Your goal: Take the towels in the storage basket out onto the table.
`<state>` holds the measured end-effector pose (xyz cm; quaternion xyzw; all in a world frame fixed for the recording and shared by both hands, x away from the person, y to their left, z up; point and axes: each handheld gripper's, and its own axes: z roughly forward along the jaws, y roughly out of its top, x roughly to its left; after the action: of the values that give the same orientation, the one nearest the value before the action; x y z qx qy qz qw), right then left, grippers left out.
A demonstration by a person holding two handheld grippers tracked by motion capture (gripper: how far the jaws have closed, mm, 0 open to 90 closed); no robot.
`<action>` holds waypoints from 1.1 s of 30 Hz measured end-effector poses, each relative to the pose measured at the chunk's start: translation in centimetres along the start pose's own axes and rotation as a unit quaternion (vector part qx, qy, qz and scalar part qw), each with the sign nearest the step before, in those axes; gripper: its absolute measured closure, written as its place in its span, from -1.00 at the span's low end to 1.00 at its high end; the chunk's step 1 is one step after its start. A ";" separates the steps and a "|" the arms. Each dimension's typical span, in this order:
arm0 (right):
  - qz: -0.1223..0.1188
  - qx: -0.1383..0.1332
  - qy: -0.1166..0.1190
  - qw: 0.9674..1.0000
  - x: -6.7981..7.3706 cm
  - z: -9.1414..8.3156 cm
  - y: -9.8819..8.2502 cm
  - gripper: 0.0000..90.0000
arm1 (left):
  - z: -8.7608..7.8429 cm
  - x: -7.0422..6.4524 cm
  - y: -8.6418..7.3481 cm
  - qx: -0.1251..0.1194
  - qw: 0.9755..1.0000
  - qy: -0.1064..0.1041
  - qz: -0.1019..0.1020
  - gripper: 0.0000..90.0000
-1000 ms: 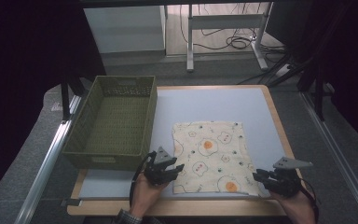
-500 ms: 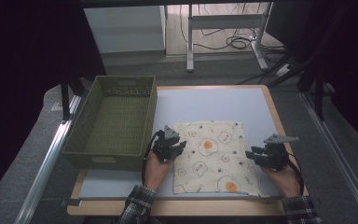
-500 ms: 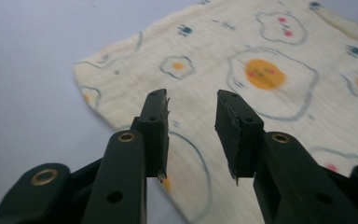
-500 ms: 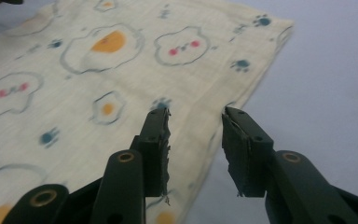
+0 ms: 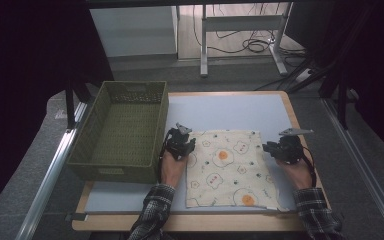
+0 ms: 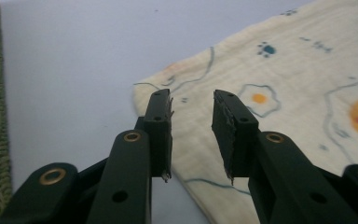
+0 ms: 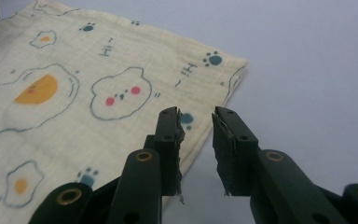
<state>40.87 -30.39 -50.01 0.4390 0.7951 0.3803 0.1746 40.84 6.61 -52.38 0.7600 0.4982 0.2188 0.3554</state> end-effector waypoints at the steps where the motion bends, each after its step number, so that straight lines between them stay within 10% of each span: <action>1: 0.000 0.001 -0.003 1.000 -0.1 0.3 0.2 0.59 | 0.2 0.2 0.0 -0.002 1.000 0.003 -0.004 0.51; 25: 0.004 0.022 -0.045 0.999 -1.7 6.7 3.4 0.54 | 3.1 2.2 0.4 0.009 0.998 0.026 -0.049 0.30; 33: 0.003 0.017 -0.053 0.998 -1.4 6.7 3.1 0.99 | 3.4 2.3 0.7 0.014 0.999 -0.005 -0.051 0.74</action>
<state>47.49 -27.57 -52.13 0.4638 0.7896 0.3438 0.2079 44.53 7.44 -54.06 0.7396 0.5376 0.1899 0.3578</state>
